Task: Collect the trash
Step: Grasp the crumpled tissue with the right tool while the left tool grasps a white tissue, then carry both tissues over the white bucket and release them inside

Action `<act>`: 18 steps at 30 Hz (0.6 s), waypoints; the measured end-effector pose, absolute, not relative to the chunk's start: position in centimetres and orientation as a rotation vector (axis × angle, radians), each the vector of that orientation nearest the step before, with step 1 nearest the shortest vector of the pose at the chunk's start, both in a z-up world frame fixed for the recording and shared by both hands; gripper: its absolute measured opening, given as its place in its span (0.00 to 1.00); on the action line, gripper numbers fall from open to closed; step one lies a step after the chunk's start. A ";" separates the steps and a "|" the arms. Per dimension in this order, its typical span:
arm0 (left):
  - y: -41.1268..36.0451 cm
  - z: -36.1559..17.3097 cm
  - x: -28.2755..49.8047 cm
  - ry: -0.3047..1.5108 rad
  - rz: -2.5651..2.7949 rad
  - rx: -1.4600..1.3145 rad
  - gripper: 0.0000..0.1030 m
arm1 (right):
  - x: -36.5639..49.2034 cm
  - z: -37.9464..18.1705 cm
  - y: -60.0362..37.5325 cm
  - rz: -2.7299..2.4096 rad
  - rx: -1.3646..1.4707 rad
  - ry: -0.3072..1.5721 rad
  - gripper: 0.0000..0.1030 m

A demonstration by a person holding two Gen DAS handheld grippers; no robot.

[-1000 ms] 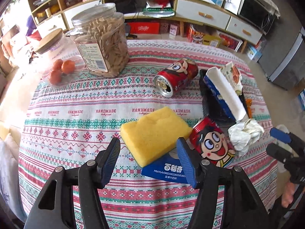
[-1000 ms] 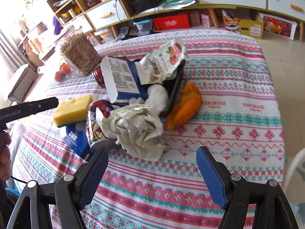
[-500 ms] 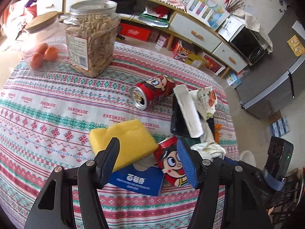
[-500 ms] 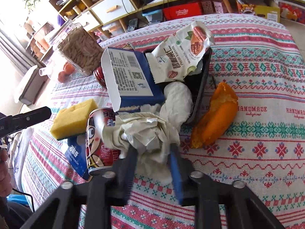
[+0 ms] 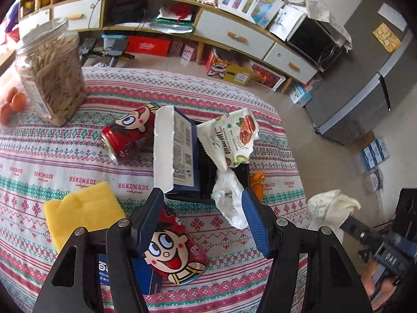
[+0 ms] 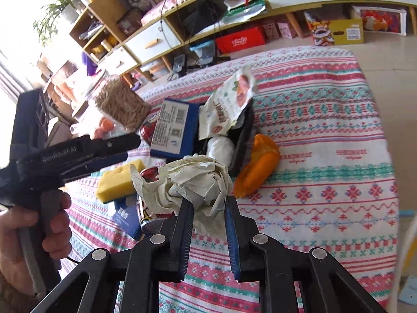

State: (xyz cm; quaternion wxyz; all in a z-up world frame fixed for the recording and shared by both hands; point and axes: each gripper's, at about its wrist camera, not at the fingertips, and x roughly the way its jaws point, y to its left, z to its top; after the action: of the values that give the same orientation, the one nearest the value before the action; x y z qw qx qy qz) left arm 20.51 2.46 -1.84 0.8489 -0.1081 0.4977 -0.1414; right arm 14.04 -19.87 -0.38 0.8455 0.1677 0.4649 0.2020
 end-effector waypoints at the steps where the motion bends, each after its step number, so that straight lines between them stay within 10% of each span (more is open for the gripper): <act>1: 1.6 -2.0 20.5 1.050 -0.306 -0.209 0.63 | 13.9 0.1 -21.0 0.403 0.367 0.968 0.21; 10: -4.9 -5.0 21.1 1.083 -0.255 0.014 0.62 | 13.7 1.2 -27.2 0.281 0.446 0.922 0.21; 11: -5.2 -5.5 21.4 1.089 -0.241 0.023 0.58 | 13.7 1.1 -27.2 0.276 0.442 0.925 0.21; 13: -5.1 -6.3 21.8 1.106 -0.247 -0.002 0.11 | 13.8 0.8 -27.4 0.272 0.440 0.933 0.21; 18: -3.8 -6.2 21.8 1.093 -0.283 -0.110 0.06 | 13.8 0.7 -28.7 0.252 0.456 0.931 0.21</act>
State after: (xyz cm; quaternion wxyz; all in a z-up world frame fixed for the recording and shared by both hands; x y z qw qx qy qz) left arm 21.77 -3.75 -6.16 0.8435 -0.0519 0.5176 -0.1340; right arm 13.77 -28.74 0.74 0.8611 0.2173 0.4436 0.1199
